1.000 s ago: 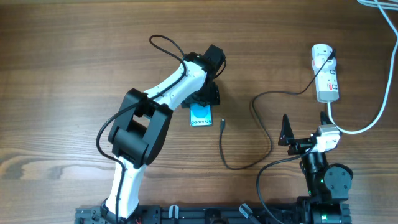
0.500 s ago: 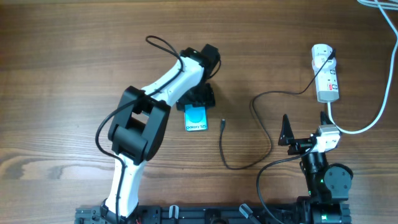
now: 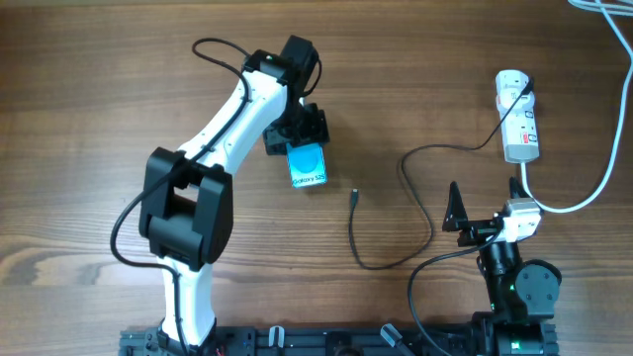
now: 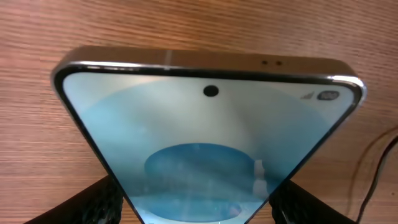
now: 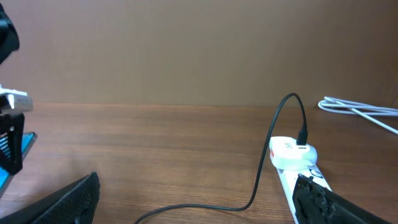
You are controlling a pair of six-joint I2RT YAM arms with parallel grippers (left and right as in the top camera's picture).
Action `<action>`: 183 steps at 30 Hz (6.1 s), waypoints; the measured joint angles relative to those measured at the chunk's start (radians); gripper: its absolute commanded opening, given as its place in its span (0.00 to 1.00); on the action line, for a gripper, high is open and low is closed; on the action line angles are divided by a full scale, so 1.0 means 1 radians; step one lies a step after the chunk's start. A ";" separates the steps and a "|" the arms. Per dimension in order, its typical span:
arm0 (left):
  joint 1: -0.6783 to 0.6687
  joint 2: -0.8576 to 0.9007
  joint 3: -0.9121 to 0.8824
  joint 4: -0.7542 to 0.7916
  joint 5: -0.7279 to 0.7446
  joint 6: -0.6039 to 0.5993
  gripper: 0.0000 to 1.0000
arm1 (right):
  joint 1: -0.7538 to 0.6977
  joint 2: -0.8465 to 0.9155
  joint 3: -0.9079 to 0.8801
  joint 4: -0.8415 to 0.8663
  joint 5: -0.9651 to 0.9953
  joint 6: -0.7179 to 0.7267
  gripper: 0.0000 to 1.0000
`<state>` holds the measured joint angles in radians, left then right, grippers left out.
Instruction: Plug charger to phone and switch on socket
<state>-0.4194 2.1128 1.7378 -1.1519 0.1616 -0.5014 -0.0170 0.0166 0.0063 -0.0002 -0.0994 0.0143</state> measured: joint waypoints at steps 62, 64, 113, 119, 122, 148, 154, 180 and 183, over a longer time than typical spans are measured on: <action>-0.139 -0.025 -0.303 0.333 -0.229 -0.073 0.91 | 0.000 0.000 0.000 0.000 0.000 0.000 1.00; -0.139 -0.025 -0.303 0.333 -0.229 -0.074 0.86 | 0.000 0.000 0.000 0.000 0.000 0.000 1.00; -0.121 -0.017 -0.195 0.100 -0.222 -0.084 0.69 | 0.000 0.000 0.000 0.000 0.000 0.000 1.00; -0.109 -0.073 -0.193 0.086 -0.029 -0.019 0.69 | 0.000 0.000 0.000 0.000 0.000 0.000 1.00; -0.095 -0.120 -0.193 0.086 0.159 0.038 0.68 | 0.000 0.000 0.000 0.000 0.000 0.000 1.00; 0.254 -0.181 -0.187 0.094 1.213 -0.139 0.65 | 0.000 0.000 0.000 0.000 0.000 0.000 1.00; 0.269 -0.181 -0.187 0.095 1.279 -0.209 0.64 | 0.000 0.000 0.000 0.000 0.000 0.000 1.00; 0.331 -0.181 -0.187 0.222 1.315 -0.367 0.64 | 0.000 0.000 0.000 0.189 0.010 0.018 1.00; 0.331 -0.181 -0.187 0.272 1.305 -0.409 0.64 | 0.000 0.000 0.000 0.198 0.006 0.023 1.00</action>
<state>-0.0883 1.9316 1.5513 -0.8795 1.4670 -0.9108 -0.0170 0.0166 0.0063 0.1974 -0.0933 0.0368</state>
